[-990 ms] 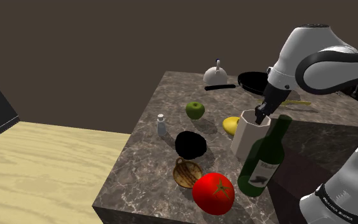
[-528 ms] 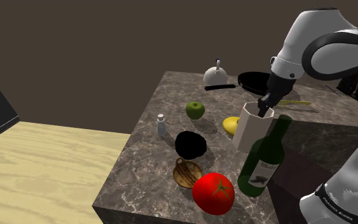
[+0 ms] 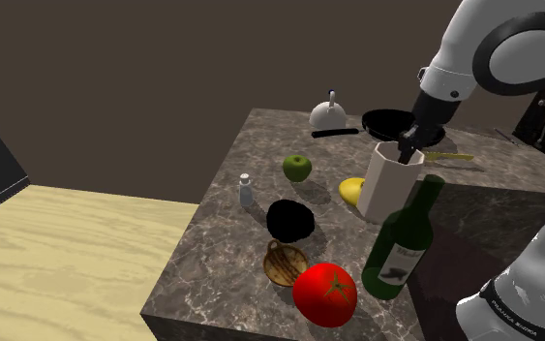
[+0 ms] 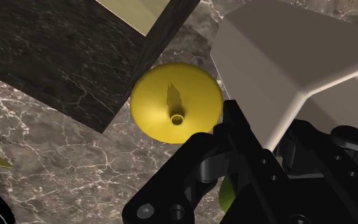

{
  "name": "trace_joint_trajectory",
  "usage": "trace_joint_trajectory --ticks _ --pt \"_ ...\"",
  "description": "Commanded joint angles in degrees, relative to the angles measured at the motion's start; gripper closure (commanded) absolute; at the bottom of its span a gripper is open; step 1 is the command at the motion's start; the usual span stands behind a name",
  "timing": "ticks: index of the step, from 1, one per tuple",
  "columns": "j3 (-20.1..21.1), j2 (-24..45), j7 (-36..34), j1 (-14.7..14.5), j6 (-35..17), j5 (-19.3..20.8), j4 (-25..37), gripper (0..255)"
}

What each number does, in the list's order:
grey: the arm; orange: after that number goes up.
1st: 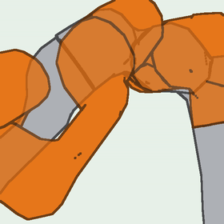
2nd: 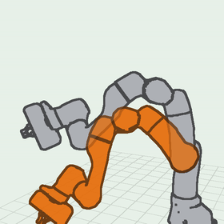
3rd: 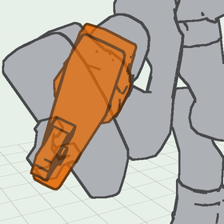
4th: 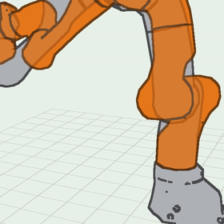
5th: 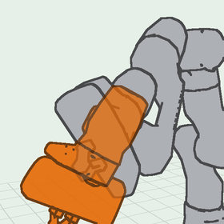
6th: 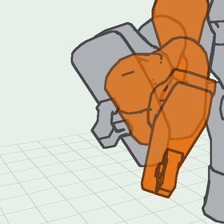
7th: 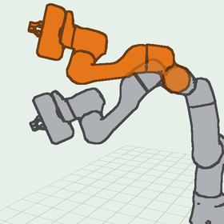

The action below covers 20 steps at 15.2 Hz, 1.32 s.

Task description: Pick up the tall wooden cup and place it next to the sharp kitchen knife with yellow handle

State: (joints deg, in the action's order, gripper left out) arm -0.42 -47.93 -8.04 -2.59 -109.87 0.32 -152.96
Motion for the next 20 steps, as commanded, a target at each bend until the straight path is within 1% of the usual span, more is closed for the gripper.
trace_joint_trajectory --ticks 1,20 --pt "-0.1 -0.1 0.1 0.0 1.7 0.0 1.6 255" --pt "0.0 1.8 0.1 0.0 15.6 0.0 17.5 255"
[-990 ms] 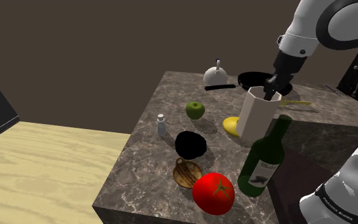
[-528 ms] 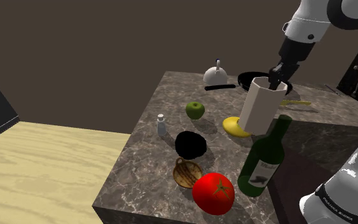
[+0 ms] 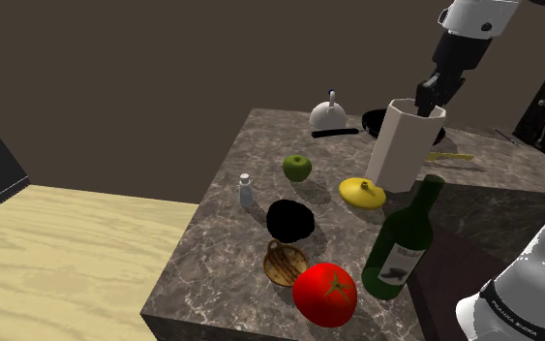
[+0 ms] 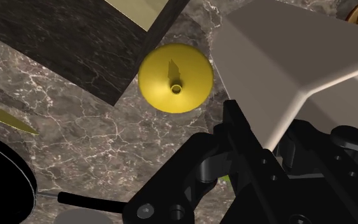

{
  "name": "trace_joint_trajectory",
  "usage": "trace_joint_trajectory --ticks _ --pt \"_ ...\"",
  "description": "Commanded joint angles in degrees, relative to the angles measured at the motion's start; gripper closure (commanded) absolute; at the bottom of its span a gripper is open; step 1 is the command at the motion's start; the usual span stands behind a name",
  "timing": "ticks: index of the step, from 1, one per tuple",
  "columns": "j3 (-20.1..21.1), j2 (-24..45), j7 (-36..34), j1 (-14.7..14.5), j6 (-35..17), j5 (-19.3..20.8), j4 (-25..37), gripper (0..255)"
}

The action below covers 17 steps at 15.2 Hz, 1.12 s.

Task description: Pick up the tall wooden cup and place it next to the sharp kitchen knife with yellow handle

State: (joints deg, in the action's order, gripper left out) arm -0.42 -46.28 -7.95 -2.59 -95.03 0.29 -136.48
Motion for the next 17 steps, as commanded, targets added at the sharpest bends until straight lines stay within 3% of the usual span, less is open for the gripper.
trace_joint_trajectory --ticks 1,9,17 --pt "0.0 0.4 0.0 0.0 1.4 0.0 1.9 255" --pt "0.0 2.3 0.0 0.0 6.5 0.0 8.8 255" --pt "-9.6 9.1 10.5 2.4 4.3 4.9 13.8 255"
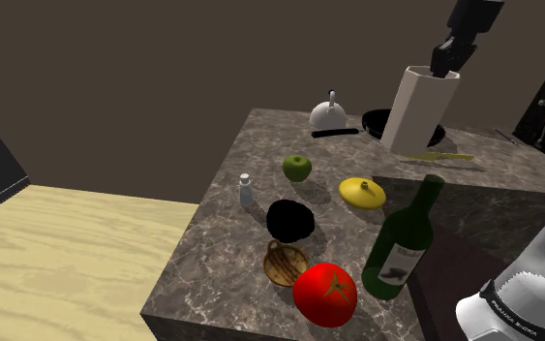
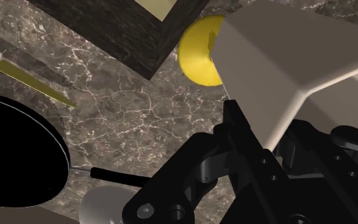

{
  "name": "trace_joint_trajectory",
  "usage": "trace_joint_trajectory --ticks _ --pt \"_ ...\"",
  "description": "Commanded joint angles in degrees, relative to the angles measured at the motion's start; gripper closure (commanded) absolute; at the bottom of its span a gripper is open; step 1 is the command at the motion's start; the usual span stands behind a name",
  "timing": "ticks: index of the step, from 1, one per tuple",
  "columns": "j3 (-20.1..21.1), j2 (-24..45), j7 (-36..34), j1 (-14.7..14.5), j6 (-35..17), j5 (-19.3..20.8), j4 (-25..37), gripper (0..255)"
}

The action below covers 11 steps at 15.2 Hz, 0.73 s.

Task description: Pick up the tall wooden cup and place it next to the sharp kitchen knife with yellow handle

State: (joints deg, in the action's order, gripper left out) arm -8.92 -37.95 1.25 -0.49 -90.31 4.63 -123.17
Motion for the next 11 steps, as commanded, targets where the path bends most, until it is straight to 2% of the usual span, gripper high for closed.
trace_joint_trajectory --ticks 1,6,11 --pt "-2.3 1.9 2.6 0.5 -0.7 1.0 1.4 255" --pt "-8.3 8.2 9.3 1.3 -2.0 2.3 6.8 255" --pt "-14.4 15.9 16.4 1.8 -2.8 1.8 14.0 255"
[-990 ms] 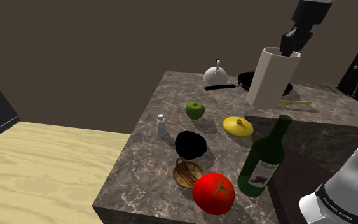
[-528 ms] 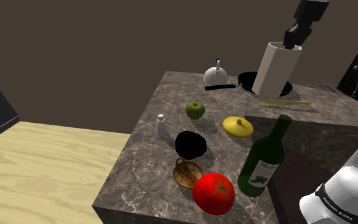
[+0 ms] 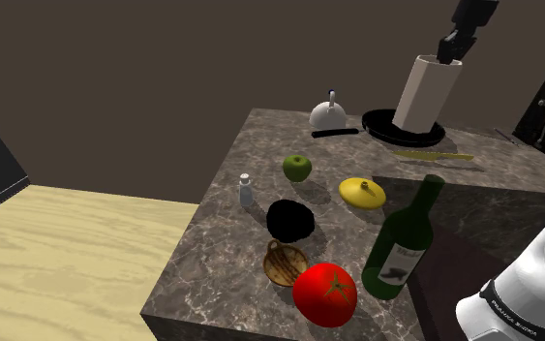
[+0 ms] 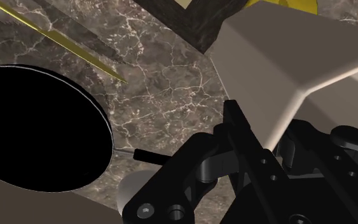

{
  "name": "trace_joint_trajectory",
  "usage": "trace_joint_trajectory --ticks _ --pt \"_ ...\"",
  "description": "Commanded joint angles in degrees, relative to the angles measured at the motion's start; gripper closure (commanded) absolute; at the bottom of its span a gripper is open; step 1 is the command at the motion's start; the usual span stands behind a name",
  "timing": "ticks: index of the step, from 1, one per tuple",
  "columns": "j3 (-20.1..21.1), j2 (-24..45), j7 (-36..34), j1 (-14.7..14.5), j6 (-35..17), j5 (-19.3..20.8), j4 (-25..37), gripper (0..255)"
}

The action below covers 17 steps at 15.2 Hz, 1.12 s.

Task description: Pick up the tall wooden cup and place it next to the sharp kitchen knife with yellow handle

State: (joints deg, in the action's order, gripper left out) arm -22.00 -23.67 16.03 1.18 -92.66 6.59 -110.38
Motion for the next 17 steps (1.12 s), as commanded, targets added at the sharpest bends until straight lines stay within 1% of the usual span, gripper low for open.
trace_joint_trajectory --ticks 1,6,8,10,17 --pt "-2.6 3.3 3.1 0.2 -0.6 -0.5 2.8 255" --pt "-8.9 13.2 11.1 1.0 -0.4 -4.0 12.3 255" --pt "-11.4 17.8 14.6 1.8 0.2 -6.4 16.8 255" --pt "-13.7 23.2 18.4 3.2 1.2 -9.6 22.1 255" --pt "-13.2 21.5 17.9 3.1 -4.6 -8.6 14.9 255"
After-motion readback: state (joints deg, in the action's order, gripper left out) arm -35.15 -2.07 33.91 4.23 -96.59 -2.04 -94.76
